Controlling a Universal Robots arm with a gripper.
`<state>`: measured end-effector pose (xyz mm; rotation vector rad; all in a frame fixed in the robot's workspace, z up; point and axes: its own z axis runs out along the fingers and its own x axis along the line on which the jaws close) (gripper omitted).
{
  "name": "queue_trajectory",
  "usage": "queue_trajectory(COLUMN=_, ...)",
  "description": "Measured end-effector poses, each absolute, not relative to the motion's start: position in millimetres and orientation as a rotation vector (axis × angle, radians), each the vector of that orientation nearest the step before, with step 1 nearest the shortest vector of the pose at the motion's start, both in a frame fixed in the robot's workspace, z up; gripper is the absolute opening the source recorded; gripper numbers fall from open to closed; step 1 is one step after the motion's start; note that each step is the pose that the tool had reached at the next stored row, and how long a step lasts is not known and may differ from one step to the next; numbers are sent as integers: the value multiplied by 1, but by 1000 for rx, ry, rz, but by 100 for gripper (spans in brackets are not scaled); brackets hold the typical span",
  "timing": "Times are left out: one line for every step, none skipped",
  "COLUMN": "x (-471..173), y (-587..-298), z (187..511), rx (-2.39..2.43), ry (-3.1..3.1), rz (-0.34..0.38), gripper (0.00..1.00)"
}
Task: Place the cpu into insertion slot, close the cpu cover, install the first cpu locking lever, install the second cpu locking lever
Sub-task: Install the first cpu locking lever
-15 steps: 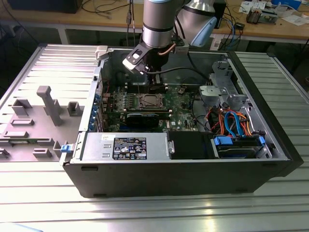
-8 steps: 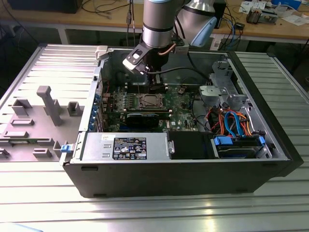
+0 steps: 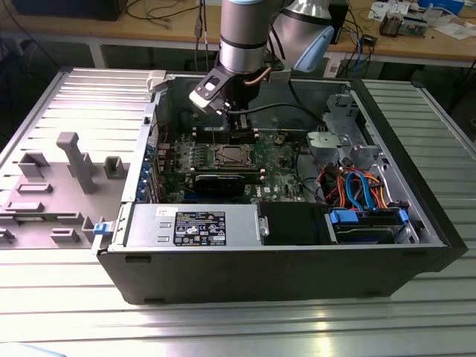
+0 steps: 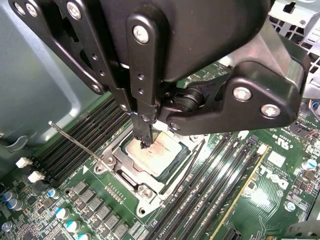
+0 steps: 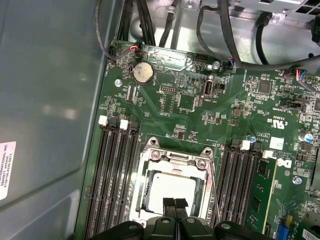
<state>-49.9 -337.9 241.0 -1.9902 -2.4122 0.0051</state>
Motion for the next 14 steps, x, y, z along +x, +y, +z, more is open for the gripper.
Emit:
queue_trajectory(x=-50, y=-338, z=241, rx=-1989, ry=-2413, rz=5, gripper=11)
queue_trajectory(x=-50, y=-338, z=241, rx=-1988, ry=-2414, rz=5, gripper=11)
queue_trajectory(x=-50, y=-338, z=241, rx=-1987, ry=-2415, rz=5, gripper=11)
queue_trajectory(x=-50, y=-338, z=241, rx=-1986, ry=-2416, rz=5, gripper=11)
queue_trajectory(x=-50, y=-338, z=241, rx=-1984, ry=-2417, rz=5, gripper=11)
queue_trajectory(x=-50, y=-338, z=241, rx=-1983, ry=-2418, rz=5, gripper=11)
queue_trajectory(x=-50, y=-338, z=241, rx=-1982, ry=-2419, rz=5, gripper=11)
queue_trajectory(x=-50, y=-338, z=241, rx=-1981, ry=-2420, rz=5, gripper=11)
queue_trajectory(x=-50, y=-338, z=241, rx=-1979, ry=-2422, rz=5, gripper=11)
queue_trajectory(x=-50, y=-338, z=241, rx=-1977, ry=-2423, rz=5, gripper=11)
queue_trajectory(x=-50, y=-338, z=241, rx=-1976, ry=-2424, rz=5, gripper=11)
queue_trajectory(x=-50, y=-338, z=241, rx=-1975, ry=-2425, rz=5, gripper=11)
queue_trajectory(x=-50, y=-338, z=241, rx=-1974, ry=-2425, rz=5, gripper=11)
queue_trajectory(x=-50, y=-338, z=241, rx=-1972, ry=-2427, rz=5, gripper=11)
